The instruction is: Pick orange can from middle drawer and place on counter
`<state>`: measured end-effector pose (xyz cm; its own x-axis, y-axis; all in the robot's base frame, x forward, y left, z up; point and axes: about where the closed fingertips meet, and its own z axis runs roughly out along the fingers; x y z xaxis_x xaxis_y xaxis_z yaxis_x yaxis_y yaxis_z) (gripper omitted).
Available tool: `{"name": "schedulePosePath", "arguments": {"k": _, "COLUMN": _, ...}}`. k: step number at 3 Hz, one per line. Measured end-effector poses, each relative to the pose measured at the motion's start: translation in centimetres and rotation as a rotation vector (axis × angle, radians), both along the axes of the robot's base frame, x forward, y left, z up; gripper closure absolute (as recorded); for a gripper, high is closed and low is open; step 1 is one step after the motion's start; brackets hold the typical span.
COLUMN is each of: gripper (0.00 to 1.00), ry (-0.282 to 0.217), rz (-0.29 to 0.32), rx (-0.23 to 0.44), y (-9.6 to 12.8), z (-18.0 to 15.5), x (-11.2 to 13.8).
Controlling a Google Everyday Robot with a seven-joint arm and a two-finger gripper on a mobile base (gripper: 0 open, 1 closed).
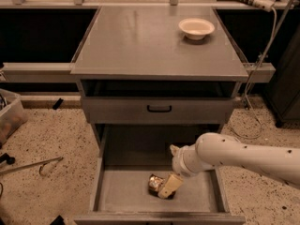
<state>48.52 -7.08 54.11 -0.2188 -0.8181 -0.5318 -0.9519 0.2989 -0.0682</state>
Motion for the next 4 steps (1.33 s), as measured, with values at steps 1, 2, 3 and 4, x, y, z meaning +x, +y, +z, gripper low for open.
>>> {"name": "schedulePosePath", "arguments": {"k": 1, "gripper": 0.00, "ry": -0.051, "rz": -0.050, "rx": 0.016, "y": 2.0, "z": -6.1, "x": 4.7}}
{"name": "schedulePosePath", "arguments": {"k": 2, "gripper": 0.00, "ry": -0.047, "rz": -0.050, "rx": 0.017, "y": 2.0, "z": -6.3, "x": 4.7}}
{"name": "schedulePosePath", "arguments": {"k": 3, "gripper": 0.00, "ry": -0.035, "rz": -0.066, "rx": 0.019, "y": 1.7, "z": -7.5, "x": 4.3}}
{"name": "schedulePosePath", "arguments": {"k": 4, "gripper": 0.00, "ry": 0.005, "rz": -0.086, "rx": 0.030, "y": 1.4, "z": -10.8, "x": 3.4}}
